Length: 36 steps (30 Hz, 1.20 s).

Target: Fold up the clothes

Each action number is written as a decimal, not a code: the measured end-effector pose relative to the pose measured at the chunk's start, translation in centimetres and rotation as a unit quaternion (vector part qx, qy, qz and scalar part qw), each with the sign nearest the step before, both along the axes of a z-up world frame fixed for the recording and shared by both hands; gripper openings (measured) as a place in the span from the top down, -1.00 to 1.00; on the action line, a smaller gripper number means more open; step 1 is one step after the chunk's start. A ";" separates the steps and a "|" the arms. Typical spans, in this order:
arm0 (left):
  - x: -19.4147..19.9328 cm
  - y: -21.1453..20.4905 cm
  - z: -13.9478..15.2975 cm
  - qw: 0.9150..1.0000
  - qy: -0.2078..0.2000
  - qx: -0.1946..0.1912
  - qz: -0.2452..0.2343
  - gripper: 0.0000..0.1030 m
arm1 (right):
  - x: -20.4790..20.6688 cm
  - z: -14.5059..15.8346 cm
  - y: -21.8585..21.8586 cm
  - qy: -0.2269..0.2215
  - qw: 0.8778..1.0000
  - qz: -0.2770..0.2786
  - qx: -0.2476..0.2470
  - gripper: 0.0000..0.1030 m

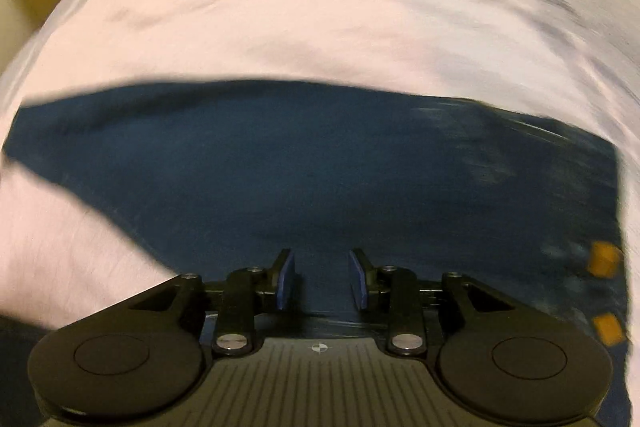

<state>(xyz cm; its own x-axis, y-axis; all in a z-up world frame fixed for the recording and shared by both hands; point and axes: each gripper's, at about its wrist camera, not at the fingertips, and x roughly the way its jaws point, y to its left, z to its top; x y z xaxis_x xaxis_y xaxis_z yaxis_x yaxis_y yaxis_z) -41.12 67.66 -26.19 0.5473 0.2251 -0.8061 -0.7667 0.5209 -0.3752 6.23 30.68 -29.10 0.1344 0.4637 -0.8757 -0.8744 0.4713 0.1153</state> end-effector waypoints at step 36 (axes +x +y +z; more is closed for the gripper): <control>27.4 -18.9 -4.1 0.995 0.076 -0.004 -0.060 0.77 | 36.7 -6.7 -7.3 0.317 0.913 -0.183 0.182 0.89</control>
